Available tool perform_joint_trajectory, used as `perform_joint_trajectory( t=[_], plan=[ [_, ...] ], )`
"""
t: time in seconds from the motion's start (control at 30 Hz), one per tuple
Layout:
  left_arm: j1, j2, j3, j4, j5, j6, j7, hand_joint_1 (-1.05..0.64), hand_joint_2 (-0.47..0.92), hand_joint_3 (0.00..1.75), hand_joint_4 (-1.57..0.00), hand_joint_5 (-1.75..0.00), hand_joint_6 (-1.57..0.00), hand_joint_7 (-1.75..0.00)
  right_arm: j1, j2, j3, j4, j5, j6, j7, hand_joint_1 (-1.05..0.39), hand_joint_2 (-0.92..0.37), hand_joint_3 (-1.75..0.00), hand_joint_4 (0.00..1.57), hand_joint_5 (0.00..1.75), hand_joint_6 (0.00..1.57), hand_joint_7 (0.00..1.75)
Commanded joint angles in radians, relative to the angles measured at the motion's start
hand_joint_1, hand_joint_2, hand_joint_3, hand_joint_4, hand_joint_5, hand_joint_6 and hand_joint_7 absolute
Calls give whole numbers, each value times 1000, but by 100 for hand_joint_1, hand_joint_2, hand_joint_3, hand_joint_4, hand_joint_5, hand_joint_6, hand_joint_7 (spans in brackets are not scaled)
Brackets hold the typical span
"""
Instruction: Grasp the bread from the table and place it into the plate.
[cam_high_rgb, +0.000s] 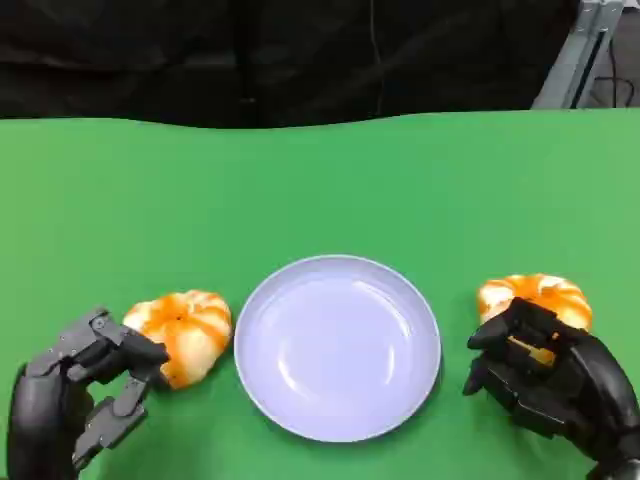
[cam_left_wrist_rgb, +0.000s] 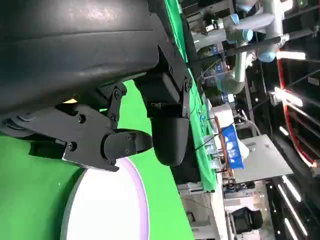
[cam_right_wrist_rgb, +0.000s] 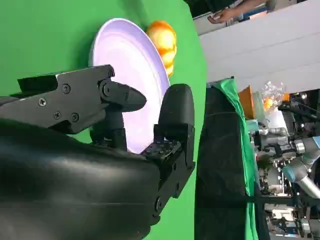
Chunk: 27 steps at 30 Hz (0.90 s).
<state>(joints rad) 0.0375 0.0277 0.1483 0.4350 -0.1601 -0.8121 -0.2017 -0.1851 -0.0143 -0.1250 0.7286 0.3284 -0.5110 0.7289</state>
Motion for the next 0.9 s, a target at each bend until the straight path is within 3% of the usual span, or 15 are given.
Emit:
perform_joint_trajectory(
  t=[0.03, 0.77, 0.83, 0.9],
  plan=[
    [-2, 16, 10, -17, 4, 8, 10, -11, 92, 45, -76, -151, -82, -124, -11, -10, -9, 2, -1, -14, -1, 2, -89, -48, 53, 161, 62, 113],
    [2, 14, 15, -28, 13, 19, 16, -9, 92, 45, -74, -149, -81, -123, -13, -8, -9, 5, -6, -16, -4, 2, -88, -51, 53, 160, 62, 112],
    [-1, 12, 18, -21, 19, 9, 22, -8, 92, 43, -77, -138, -84, -116, -14, -9, -10, 10, -6, -19, -2, 1, -88, -50, 53, 161, 62, 112],
    [-4, 11, 19, -13, 23, 2, 25, -8, 92, 39, -81, -115, -94, -87, -15, -9, -12, 14, -3, -20, 2, 1, -88, -50, 53, 161, 62, 112]
  ],
)
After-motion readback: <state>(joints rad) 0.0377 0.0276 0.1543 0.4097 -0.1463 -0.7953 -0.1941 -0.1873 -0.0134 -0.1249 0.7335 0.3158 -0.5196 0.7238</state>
